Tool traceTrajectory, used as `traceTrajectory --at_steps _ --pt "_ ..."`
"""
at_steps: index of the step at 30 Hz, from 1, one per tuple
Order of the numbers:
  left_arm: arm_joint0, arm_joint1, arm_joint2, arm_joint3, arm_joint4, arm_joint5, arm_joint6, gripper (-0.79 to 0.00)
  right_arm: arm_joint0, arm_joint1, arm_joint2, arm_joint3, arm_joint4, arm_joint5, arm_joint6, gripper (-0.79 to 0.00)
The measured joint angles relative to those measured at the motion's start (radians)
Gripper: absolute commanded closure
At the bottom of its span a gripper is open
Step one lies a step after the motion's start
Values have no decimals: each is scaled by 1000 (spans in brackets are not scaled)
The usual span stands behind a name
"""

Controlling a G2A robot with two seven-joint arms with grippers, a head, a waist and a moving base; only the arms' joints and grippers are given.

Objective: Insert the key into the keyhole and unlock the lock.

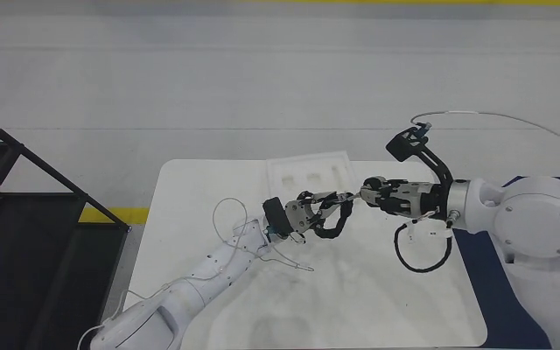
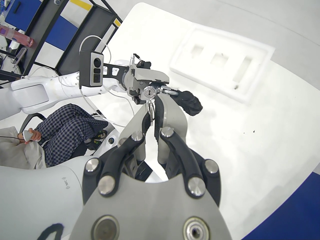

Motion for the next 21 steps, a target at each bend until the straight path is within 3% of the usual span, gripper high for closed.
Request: traceTrajectory --at_steps 21 --pt "15 -26 -12 9 58 49 -5 0 16 6 -35 3 -25 39 -25 0"
